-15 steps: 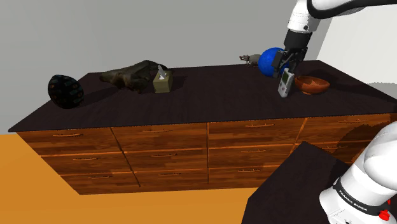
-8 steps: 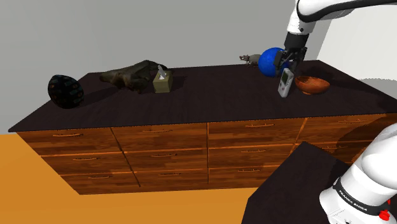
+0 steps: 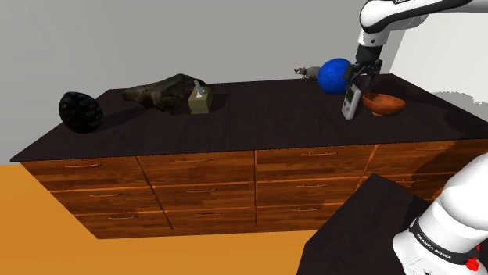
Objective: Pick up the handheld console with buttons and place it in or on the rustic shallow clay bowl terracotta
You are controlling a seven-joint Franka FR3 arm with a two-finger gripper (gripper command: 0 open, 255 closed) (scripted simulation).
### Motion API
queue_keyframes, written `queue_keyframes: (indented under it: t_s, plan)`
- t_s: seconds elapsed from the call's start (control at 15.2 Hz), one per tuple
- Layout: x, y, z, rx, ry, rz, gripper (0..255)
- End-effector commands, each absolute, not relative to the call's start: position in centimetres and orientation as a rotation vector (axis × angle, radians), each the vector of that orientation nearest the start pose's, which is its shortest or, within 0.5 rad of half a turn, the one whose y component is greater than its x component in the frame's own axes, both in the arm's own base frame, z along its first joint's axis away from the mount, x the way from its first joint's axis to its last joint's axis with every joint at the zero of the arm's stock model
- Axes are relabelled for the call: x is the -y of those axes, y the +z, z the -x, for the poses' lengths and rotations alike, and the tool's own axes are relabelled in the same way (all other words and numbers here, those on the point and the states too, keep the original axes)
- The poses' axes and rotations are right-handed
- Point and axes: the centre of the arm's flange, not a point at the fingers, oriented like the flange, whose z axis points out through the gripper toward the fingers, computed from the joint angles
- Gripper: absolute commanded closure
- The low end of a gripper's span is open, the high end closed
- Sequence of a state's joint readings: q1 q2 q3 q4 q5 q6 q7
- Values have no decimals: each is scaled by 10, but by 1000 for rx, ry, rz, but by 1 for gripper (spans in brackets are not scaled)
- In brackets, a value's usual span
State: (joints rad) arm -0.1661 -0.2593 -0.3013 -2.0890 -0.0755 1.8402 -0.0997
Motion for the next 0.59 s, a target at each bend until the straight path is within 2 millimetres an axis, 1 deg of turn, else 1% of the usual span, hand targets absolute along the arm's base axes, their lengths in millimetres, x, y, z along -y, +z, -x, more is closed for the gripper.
queue_keyframes:
  t_s: [0.0, 0.07, 0.13, 0.53]
  plan:
    - [256, 519, -431, -564, 17, 3092, 0]
    - [268, 516, -433, -581, 26, 3091, 0]
    - [276, 514, -435, -592, 31, 3090, 0]
    - [276, 482, -434, -592, 31, 3090, 0]
